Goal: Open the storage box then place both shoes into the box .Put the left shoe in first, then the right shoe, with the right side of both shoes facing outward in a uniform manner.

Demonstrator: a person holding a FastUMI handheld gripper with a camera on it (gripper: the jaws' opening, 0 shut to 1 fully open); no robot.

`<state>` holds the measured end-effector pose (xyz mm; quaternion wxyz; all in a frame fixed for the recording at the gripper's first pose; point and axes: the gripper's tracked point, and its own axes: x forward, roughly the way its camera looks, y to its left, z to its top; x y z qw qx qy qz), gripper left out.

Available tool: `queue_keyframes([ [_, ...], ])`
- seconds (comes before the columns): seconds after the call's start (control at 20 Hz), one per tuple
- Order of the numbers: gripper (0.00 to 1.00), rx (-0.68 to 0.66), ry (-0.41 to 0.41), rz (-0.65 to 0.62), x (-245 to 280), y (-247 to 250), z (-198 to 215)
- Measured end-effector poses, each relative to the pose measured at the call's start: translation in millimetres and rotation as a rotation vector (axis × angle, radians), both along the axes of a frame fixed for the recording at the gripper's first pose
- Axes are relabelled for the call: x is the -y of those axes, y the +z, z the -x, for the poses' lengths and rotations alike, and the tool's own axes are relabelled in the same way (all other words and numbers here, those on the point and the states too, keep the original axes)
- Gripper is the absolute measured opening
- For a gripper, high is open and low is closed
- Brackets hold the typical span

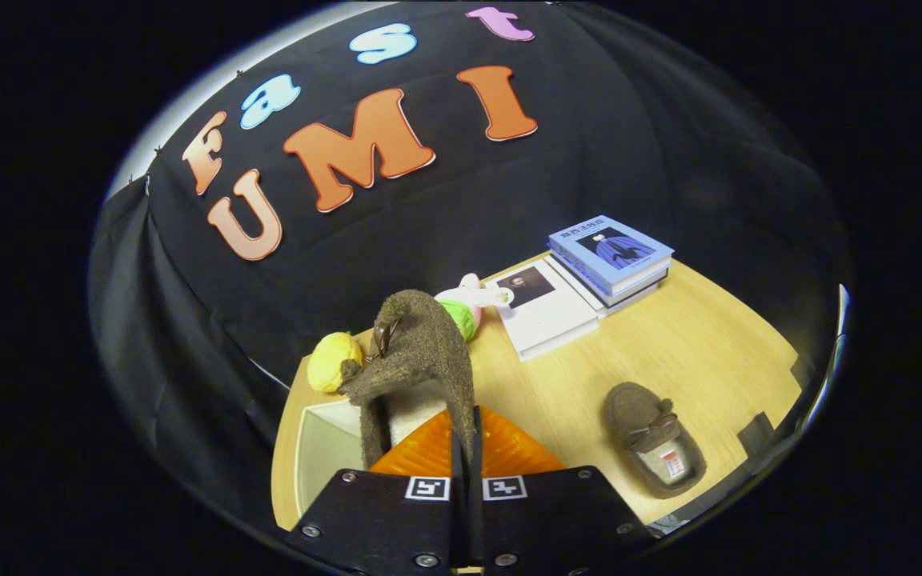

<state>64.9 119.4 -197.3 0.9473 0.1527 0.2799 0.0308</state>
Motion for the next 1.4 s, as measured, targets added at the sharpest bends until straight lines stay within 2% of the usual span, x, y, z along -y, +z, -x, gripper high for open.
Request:
queue_keyframes([
  [0.5,0.01,-0.107,0.128,-0.066,-108,-40,19],
  [0.8,0.01,-0.165,0.148,-0.041,-152,-74,28],
  [1.1,0.01,-0.228,0.153,-0.002,-170,-107,37],
  [1.25,0.05,-0.255,0.166,-0.013,-177,-117,42],
  [1.3,0.10,-0.263,0.172,-0.022,-177,-115,44],
  [1.4,0.53,-0.239,0.168,-0.021,-176,-108,41],
])
